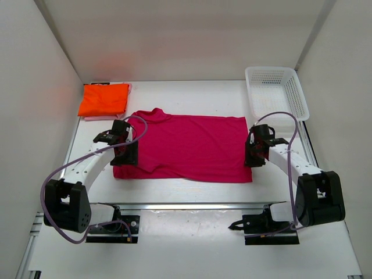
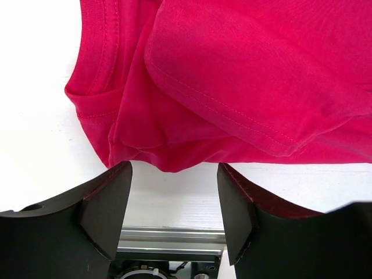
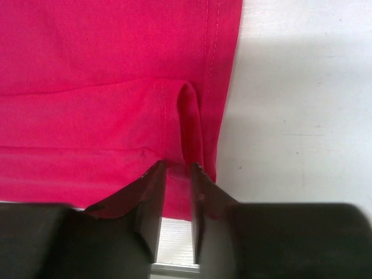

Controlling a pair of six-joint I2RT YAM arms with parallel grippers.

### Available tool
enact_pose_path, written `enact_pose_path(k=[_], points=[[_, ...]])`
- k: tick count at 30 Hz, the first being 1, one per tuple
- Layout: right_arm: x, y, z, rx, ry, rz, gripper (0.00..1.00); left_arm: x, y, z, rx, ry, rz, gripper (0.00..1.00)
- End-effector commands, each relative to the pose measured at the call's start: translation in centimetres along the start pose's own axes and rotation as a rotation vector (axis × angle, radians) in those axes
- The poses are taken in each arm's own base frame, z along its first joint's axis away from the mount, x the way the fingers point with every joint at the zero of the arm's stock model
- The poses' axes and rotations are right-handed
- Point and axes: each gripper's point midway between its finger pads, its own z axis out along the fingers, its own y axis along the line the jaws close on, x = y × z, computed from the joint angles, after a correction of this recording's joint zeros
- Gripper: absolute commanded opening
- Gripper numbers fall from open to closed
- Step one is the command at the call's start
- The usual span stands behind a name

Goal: Fold and stack the t-shirts
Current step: Fold the flattened tshirt in 1/3 of the way

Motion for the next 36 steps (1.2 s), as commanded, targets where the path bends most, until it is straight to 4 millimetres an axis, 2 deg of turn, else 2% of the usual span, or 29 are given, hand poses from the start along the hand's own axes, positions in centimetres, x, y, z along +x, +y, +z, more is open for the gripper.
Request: enact_pose_path(k=[1, 3, 6, 8, 12, 16, 21, 25, 28, 33, 36], points=[[-1.8, 0.4, 0.0, -0.004, -0.037, -0.014, 0.2, -0.6, -0.4, -0.2, 0.024, -0.035, 0.001, 0.71], [-1.9, 0.7, -0.2, -0.006, -0.039, -0.027, 0.09, -0.3, -0.3, -0.1, 0.022, -0.024, 0.001, 0.71], [-2.0, 1.2, -0.5, -0.02, -0.043, -0.024, 0.0, -0.6, -0.3, -0.1, 0.026, -0.035, -0.003, 0.71], [-1.7, 1.1, -0.7, -0.023, -0.036, -0.021, 0.0, -0.4, -0.3, 0.2, 0.024, -0.025, -0.002, 0.72], [-2.4, 1.7, -2.2, -0.05, -0.064, -0.02, 0.0, -0.4, -0.2, 0.3, 0.02, -0.038, -0.002, 0.72], [-3.7, 2.5, -5.0, -0.134, -0.149, 0.04, 0.0, -0.5, -0.3, 0.4, 0.028, -0.046, -0.01, 0.72], [-5.1, 2.0, -7.2, -0.201, -0.256, 0.113, 0.0, -1.0, -0.6, 0.7, 0.042, -0.078, -0.039, 0.74], [-5.4, 2.1, -7.5, -0.215, -0.269, 0.128, 0.0, -2.1, -1.0, 0.8, 0.057, -0.133, -0.074, 0.76], [-5.4, 1.9, -6.8, -0.211, -0.258, 0.133, 0.0, -2.8, -1.4, 0.7, 0.072, -0.162, -0.097, 0.77], [-5.7, 2.1, -6.1, -0.207, -0.247, 0.137, 0.0, -2.9, -2.1, 1.2, 0.104, -0.156, -0.104, 0.75], [-5.7, 1.4, -5.6, -0.18, -0.238, 0.153, 0.0, -2.7, -1.8, 1.5, 0.086, -0.14, -0.103, 0.75]])
